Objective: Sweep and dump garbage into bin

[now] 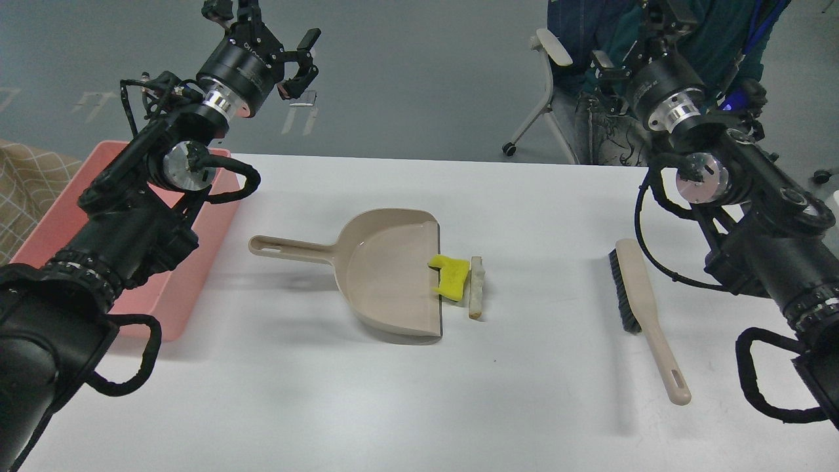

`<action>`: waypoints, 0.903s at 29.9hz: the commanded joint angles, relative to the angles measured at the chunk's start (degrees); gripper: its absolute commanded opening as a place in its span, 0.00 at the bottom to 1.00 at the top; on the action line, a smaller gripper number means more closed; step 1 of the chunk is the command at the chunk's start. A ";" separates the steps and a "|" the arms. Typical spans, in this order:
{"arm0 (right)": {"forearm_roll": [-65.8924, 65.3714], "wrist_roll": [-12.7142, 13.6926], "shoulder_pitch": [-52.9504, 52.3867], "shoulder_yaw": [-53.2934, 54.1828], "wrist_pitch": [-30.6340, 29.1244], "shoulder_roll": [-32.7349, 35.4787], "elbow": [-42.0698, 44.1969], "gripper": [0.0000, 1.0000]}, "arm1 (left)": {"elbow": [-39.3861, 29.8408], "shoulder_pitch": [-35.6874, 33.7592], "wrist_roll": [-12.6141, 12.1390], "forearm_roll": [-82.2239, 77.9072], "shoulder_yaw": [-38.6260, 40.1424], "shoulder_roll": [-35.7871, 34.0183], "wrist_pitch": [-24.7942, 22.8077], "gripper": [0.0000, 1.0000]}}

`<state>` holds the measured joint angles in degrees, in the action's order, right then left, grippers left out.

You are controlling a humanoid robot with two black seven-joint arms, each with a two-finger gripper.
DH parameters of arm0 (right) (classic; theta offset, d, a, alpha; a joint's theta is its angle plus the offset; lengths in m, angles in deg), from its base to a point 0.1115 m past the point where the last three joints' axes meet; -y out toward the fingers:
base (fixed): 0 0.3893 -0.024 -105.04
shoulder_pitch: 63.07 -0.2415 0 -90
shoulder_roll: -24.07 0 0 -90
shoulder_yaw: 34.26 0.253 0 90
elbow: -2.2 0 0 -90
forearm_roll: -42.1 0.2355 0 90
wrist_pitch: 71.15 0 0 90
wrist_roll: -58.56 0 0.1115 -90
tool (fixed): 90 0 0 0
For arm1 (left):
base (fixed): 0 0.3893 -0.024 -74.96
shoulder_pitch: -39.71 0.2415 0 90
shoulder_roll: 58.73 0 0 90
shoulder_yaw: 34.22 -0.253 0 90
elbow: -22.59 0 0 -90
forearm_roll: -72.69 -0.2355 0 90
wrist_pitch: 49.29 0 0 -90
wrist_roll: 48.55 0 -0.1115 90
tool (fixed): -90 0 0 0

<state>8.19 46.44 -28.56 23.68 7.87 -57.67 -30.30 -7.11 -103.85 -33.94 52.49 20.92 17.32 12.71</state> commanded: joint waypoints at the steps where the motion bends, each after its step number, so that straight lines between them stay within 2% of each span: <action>1: -0.01 -0.01 0.03 -0.02 -0.01 0.26 0.16 1.00 | 0.00 -0.05 0.24 0.07 -1.17 0.15 0.00 0.98; 11: 0.08 -0.62 0.20 0.07 -0.36 3.07 -0.28 1.00 | -0.71 0.83 0.24 1.91 -0.03 1.73 0.00 0.98; 18: 0.08 -0.71 0.29 0.16 -0.18 2.90 -0.28 1.00 | -0.01 1.44 0.51 3.94 0.06 -1.61 0.00 0.98; 27: 2.36 -0.71 0.82 1.56 -2.47 3.42 -2.04 1.00 | -0.36 1.53 0.86 4.11 -0.03 -0.82 0.00 0.98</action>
<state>9.99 45.72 -27.79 24.57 5.63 -54.32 -32.12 -7.60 -102.35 -33.05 56.57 20.98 16.43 12.71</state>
